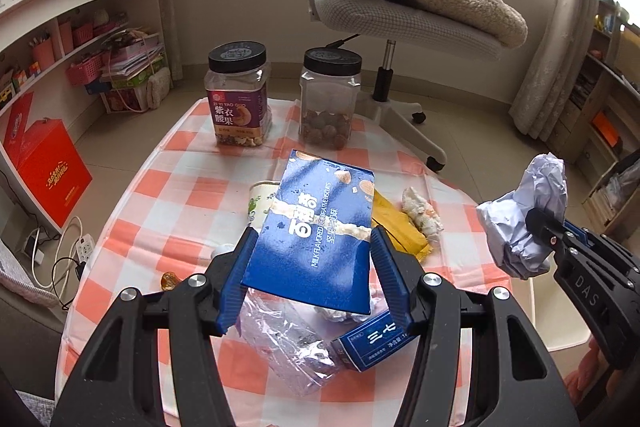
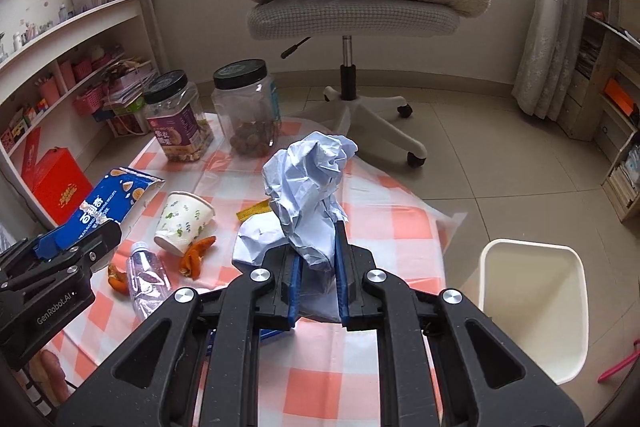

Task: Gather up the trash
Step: 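Drop the crumpled paper into the bin with the right gripper while the left drops the box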

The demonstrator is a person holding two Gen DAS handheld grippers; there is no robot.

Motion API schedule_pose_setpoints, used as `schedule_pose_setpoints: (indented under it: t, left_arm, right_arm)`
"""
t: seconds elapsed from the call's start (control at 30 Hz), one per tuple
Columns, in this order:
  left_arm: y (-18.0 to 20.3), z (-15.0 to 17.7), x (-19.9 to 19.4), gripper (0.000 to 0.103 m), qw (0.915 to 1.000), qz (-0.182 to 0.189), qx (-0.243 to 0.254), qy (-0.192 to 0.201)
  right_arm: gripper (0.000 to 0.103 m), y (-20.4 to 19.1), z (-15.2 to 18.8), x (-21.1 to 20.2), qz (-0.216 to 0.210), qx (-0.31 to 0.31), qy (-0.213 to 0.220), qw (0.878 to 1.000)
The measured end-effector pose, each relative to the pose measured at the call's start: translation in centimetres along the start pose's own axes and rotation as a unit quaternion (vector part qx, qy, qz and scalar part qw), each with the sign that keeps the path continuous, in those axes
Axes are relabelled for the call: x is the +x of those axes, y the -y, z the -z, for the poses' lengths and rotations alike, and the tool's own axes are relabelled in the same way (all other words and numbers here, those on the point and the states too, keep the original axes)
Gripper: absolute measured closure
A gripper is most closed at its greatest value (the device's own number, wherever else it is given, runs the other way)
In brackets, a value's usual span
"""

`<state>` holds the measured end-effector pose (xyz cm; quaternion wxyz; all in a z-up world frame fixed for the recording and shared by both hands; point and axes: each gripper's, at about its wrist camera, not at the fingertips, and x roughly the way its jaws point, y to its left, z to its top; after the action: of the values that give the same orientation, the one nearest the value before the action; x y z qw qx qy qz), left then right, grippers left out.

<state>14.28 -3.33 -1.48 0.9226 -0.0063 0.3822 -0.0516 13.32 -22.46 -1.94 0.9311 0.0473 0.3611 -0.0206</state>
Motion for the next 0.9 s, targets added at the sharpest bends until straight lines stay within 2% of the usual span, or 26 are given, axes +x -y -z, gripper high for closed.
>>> schedule_pose_setpoints:
  t: [0.37, 0.67, 0.77, 0.83, 0.9]
  left_arm:
    - [5.7, 0.4, 0.5, 0.046, 0.9988, 0.034, 0.035, -0.006]
    - [12.1, 1.7, 0.4, 0.046, 0.9937, 0.066, 0.090, -0.008]
    - [14.2, 2.2, 0.3, 0.046, 0.9913, 0.081, 0.102, -0.012]
    - [15.4, 2.4, 0.2, 0.046, 0.9895, 0.098, 0.104, -0.019]
    - [17.0, 2.5, 0.1, 0.046, 0.9870, 0.115, 0.109, -0.025]
  right_arm:
    - [0.089, 8.1, 0.5, -1.6, 0.064, 0.062, 0.003, 0.996]
    - [0.089, 16.1, 1.7, -3.8, 0.130, 0.129, -0.002, 0.983]
    - [0.079, 18.4, 2.0, -4.9, 0.156, 0.154, 0.001, 0.976]
    - [0.049, 20.0, 2.2, -5.8, 0.173, 0.176, 0.011, 0.969]
    - [0.045, 21.5, 2.3, -7.0, 0.188, 0.197, 0.025, 0.962]
